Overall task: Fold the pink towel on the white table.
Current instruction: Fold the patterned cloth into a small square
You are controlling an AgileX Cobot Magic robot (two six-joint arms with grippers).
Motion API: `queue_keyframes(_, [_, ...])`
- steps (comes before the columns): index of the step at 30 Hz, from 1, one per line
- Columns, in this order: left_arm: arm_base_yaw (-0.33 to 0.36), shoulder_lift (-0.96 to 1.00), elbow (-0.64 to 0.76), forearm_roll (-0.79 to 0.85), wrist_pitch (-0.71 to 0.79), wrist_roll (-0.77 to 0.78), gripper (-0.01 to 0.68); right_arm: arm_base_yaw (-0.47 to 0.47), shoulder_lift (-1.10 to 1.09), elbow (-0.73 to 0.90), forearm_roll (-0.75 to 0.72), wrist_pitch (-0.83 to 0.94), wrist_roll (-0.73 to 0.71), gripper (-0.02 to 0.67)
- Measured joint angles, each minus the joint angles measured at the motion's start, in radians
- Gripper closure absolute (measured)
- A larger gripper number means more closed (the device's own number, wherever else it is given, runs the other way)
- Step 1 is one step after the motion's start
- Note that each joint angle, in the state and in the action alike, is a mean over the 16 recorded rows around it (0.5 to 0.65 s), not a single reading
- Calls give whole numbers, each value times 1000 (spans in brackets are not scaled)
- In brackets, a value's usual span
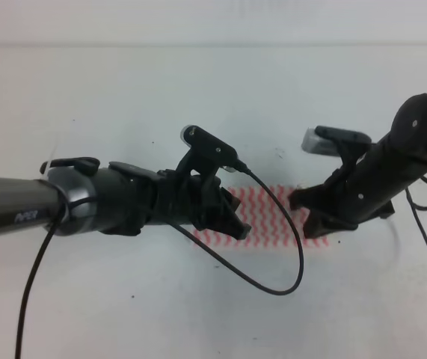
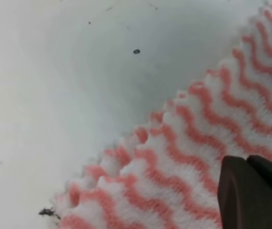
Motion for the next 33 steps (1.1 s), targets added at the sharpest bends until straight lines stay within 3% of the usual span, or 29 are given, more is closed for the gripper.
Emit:
queue_keyframes(15, [0,-6,0,26,3,2,677,0,18,0,-43,100,10,666])
queue_keyframes(33, [27,-31,0,51,71,-62,677,0,16,0,-60,34,22,667])
